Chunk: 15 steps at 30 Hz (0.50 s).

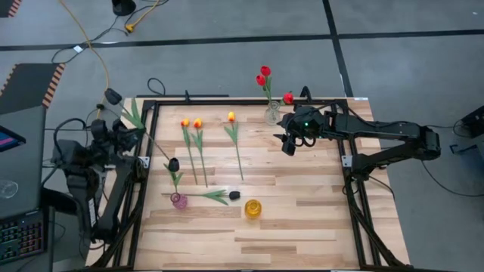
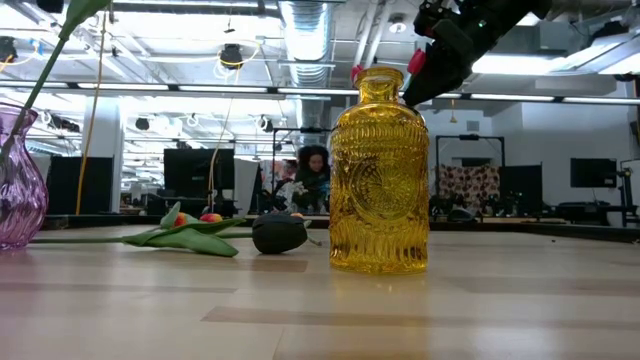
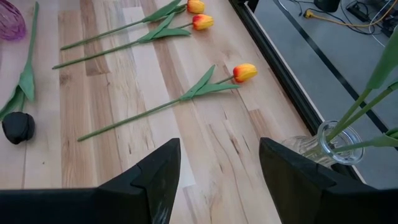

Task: Sort flowers into vase by color
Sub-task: Put the top black flower into the purple vase

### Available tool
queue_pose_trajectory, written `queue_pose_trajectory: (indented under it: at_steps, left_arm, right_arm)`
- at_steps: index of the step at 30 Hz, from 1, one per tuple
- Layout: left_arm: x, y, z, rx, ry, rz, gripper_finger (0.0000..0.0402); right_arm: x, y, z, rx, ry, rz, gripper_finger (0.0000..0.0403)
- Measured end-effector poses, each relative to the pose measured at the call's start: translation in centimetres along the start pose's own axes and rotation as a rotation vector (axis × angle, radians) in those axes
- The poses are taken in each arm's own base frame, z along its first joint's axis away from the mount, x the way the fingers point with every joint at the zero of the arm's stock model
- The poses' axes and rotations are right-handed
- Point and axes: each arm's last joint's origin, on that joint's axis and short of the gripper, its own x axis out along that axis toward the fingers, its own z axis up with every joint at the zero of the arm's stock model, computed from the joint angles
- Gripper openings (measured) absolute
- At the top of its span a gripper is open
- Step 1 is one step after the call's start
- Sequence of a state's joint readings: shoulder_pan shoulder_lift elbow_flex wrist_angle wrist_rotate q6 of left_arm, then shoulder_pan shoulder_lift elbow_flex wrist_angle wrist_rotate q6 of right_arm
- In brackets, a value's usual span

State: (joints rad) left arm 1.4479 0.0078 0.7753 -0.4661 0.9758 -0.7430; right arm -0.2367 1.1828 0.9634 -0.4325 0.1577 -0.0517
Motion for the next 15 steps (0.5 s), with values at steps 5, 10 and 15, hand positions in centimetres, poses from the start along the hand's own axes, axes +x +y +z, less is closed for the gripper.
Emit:
queue_pose_trajectory:
  at_steps: [5,10,15]
  left_arm:
    - [0.22,0.09,0.21,-0.011,0.024,-0.036,0.0002]
    - [0.21,0.07,0.19,0.023,0.03,-0.046,0.0002]
    - [-0.08,0.08,0.26,0.061,0.049,-0.1,0.0002]
  right_arm:
    - [0.0,0.0,0.0,0.0,0.0,0.0,0.0246]
    - [0.0,0.0,0.0,0.0,0.0,0.0,0.0246]
    - [0.0,0.0,0.0,0.0,0.0,0.0,0.0246]
